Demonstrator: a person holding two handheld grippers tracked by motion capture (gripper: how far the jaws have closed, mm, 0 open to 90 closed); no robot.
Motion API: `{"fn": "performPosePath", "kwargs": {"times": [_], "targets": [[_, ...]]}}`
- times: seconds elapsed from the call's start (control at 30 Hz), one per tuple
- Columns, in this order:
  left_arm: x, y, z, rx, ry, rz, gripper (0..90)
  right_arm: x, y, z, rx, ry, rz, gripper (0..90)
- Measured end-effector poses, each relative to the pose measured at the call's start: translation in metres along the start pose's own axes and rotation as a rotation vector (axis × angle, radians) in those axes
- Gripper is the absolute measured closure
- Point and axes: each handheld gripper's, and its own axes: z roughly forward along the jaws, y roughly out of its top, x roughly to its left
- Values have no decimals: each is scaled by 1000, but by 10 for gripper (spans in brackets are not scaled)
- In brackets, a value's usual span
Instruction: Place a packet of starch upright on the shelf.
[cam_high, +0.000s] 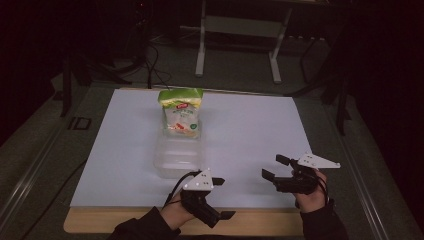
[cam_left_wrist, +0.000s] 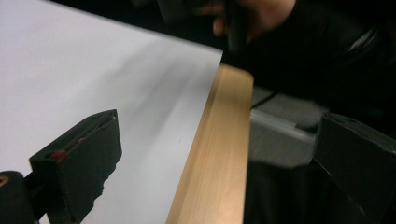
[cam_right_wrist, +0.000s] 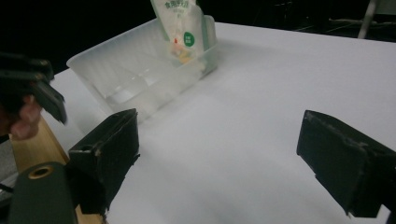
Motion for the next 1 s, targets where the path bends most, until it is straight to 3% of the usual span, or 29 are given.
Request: {"fn": "performPosePath", "kwargs": {"times": [0.13,0.27,0.57,0.7,1.0], "targets": [[-1,-8,6,17,3,16,17,1,-3,2,15,3,-10,128],[5,-15,9,19,11,1,17,1,-7,6,31,10,-5,128],[11,-28,12,36,61,57,17,2,-12,11,56,8,-25,128],[11,-35,16,40,70,64,17,0,-14,12,62,7,-23,128],[11,-39,17,23,45,69,17,2,-16,14,68,13,-39,128]]}}
